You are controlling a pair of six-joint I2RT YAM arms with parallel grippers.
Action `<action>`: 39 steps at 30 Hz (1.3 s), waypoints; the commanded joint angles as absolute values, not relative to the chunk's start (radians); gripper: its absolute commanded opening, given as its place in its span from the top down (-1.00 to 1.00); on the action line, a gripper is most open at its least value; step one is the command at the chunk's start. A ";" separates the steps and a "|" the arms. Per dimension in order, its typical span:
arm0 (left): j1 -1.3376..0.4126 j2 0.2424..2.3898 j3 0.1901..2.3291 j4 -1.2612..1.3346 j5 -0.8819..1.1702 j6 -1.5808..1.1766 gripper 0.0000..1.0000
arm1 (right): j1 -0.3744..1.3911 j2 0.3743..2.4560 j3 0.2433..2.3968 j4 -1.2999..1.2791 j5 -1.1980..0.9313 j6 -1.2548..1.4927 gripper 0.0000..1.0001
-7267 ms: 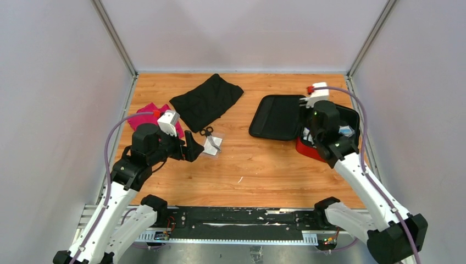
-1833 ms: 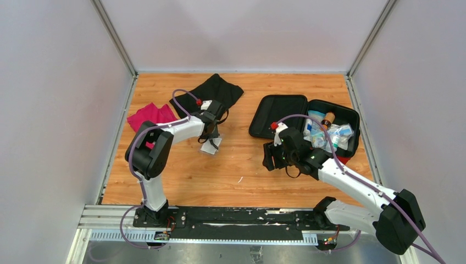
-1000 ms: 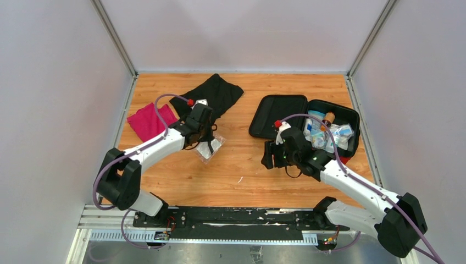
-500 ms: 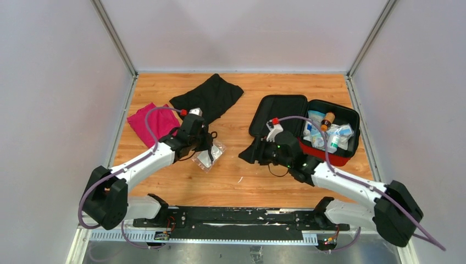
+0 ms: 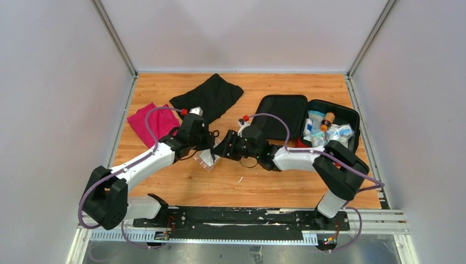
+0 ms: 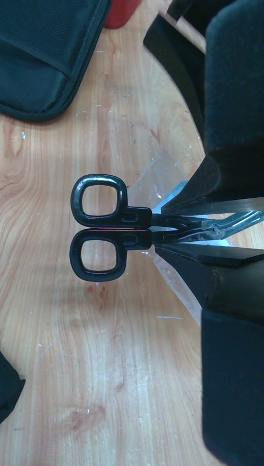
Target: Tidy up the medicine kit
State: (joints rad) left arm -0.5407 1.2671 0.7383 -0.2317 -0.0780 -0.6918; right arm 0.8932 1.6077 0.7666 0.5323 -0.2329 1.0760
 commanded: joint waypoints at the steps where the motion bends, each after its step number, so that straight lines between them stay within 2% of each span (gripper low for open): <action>1: -0.546 1.266 0.728 -0.204 -0.066 -0.692 0.65 | 0.920 1.707 0.839 0.647 -0.321 1.157 -0.09; 4: -0.546 1.261 0.723 -0.201 -0.063 -0.693 0.66 | 0.931 1.758 0.860 0.656 -0.328 1.179 -0.02; 8: -0.546 1.257 0.721 -0.200 -0.063 -0.694 0.66 | 0.933 1.792 0.870 0.656 -0.326 1.195 0.15; 11: -0.546 1.255 0.720 -0.201 -0.064 -0.694 0.66 | 0.933 1.796 0.872 0.640 -0.312 1.194 0.38; 14: -0.546 1.249 0.714 -0.197 -0.058 -0.692 0.65 | 0.933 1.791 0.891 0.601 -0.313 1.150 0.71; 15: -0.546 1.245 0.709 -0.190 -0.055 -0.692 0.65 | 0.933 1.790 0.895 0.587 -0.313 1.135 0.90; 16: -0.546 1.237 0.704 -0.188 -0.053 -0.693 0.64 | 0.934 1.789 0.897 0.584 -0.313 1.118 1.00; 19: -0.546 1.214 0.692 -0.184 -0.053 -0.698 0.59 | 0.933 1.785 0.899 0.572 -0.311 1.106 1.00; 21: -0.546 1.195 0.686 -0.185 -0.055 -0.701 0.42 | 0.934 1.785 0.900 0.567 -0.316 1.099 1.00; 25: -0.546 1.149 0.708 -0.213 -0.061 -0.700 -0.31 | 0.934 1.767 0.884 0.554 -0.312 1.088 1.00; 28: -0.546 1.114 0.744 -0.256 -0.080 -0.685 -0.64 | 0.933 1.739 0.864 0.539 -0.298 1.076 1.00; 34: -0.545 1.023 0.820 -0.393 -0.166 -0.633 -0.87 | 0.919 1.607 0.838 0.378 -0.211 0.965 1.00; 39: -0.545 0.909 0.845 -0.493 -0.185 -0.551 -0.92 | 0.836 1.361 0.795 0.159 -0.074 0.791 1.00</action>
